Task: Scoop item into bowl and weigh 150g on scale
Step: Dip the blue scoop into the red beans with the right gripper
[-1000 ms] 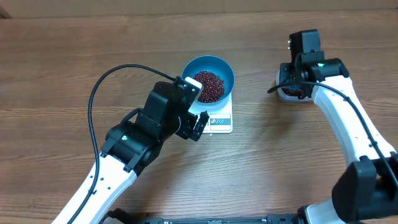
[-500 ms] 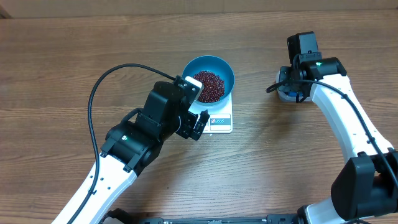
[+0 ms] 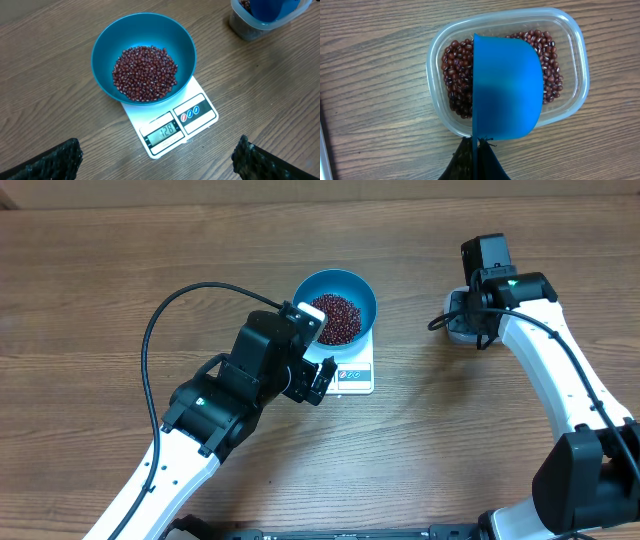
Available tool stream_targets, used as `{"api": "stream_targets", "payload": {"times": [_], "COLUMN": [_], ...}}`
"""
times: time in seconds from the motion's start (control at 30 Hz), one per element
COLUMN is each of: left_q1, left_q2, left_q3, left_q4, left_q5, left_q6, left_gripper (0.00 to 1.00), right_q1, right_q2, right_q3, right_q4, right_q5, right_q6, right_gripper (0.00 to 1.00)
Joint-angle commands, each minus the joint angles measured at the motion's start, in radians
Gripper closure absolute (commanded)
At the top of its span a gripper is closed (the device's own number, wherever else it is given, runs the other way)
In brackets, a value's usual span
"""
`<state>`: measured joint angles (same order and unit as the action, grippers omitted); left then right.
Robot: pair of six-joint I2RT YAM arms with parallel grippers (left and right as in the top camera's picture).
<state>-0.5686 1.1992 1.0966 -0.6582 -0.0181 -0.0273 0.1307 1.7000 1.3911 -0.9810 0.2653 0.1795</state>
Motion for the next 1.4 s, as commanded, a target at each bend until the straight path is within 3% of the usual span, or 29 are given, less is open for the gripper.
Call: {"api": "stream_targets", "payload": {"times": [0.0,0.13,0.47,1.37], "left_q1": [0.004,0.004,0.004,0.004], "left_q2": [0.000,0.000,0.000,0.000], "left_q3": [0.027,0.027,0.027,0.027], "left_q4": [0.005,0.005,0.005,0.009], "left_q5": [0.008,0.008,0.008,-0.022], "left_q6": [-0.002,-0.002,-0.002,0.005], "left_gripper": [0.00,0.00,0.01,0.00], "right_q1": [-0.003,-0.003,-0.003,-0.003], "right_q2": [0.002,0.002,0.002,0.103], "right_q3": [0.002,0.002,0.003,0.002], "right_q4": [-0.003,0.004,0.119,0.056], "right_q5": [0.002,0.003,0.093,0.110], "right_q6": [0.007,0.002,-0.189,-0.188], "right_gripper": [0.96,0.96,0.96,0.96]}}
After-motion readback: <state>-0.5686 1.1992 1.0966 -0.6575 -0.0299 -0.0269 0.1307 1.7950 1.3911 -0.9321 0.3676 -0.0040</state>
